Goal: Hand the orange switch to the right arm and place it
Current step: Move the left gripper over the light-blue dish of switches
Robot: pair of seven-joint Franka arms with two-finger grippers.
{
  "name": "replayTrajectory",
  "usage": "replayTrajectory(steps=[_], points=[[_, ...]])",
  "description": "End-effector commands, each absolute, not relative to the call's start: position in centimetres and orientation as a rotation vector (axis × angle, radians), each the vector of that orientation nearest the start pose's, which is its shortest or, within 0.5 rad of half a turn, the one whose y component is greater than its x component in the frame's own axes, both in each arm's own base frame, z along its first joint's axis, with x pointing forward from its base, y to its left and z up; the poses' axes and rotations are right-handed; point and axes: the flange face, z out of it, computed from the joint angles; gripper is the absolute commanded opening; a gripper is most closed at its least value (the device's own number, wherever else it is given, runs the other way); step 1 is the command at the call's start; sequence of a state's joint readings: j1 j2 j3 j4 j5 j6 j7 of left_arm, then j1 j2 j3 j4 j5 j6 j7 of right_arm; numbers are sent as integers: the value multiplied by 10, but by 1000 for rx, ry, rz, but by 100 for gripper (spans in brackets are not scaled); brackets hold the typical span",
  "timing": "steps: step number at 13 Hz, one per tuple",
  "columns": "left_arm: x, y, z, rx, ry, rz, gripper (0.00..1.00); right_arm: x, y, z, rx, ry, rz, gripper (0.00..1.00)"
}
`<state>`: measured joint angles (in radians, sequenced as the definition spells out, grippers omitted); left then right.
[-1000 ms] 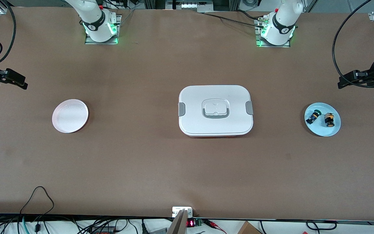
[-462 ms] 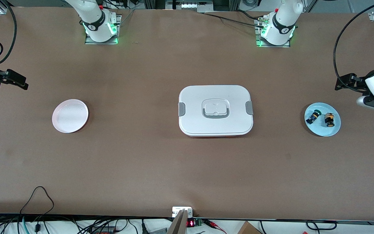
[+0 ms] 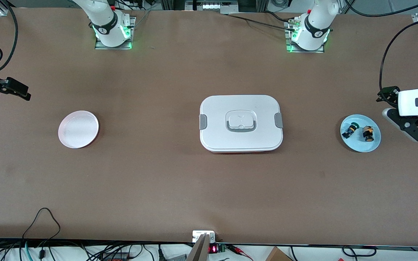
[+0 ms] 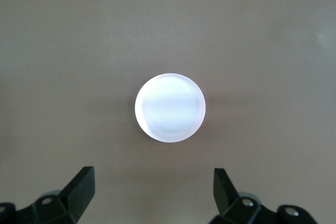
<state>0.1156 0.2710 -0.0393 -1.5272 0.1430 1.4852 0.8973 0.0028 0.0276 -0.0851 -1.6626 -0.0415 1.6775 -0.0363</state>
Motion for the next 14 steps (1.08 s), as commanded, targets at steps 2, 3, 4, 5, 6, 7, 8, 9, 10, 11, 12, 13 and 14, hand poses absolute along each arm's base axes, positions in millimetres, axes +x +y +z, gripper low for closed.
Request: replayTrajectory(steps=[2, 3, 4, 5, 6, 7, 8, 9, 10, 11, 12, 13, 14], points=[[609, 81, 448, -2584, 1797, 450, 100, 569, -50, 580, -3169, 54, 20, 100], [614, 90, 431, -2479, 1974, 439, 100, 569, -50, 579, -3169, 52, 22, 100], [619, 95, 417, -2389, 2109, 428, 100, 570, -50, 577, -3169, 54, 27, 100], [623, 104, 407, -2296, 2225, 403, 100, 570, -50, 577, -3169, 52, 27, 100], [627, 111, 399, -2207, 2317, 374, 100, 570, -50, 577, -3169, 52, 30, 100], [629, 116, 394, -2157, 2369, 363, 100, 570, -50, 577, -3169, 52, 30, 100], [629, 125, 386, -2158, 2381, 368, 100, 570, -50, 577, -3169, 52, 30, 100], [629, 135, 374, -2152, 2399, 368, 100, 570, -50, 577, -3169, 52, 30, 100], [630, 148, 358, -2110, 2452, 349, 100, 570, -50, 576, -3169, 52, 32, 100], [631, 158, 340, -2078, 2484, 331, 100, 571, -50, 573, -3169, 52, 42, 100], [625, 168, 320, -2093, 2485, 331, 100, 572, -50, 571, -3169, 51, 47, 100], [617, 179, 304, -2096, 2469, 306, 100, 573, -49, 569, -3169, 49, 51, 100], [607, 190, 290, -2092, 2469, 288, 100, 573, -49, 570, -3169, 49, 49, 100]])
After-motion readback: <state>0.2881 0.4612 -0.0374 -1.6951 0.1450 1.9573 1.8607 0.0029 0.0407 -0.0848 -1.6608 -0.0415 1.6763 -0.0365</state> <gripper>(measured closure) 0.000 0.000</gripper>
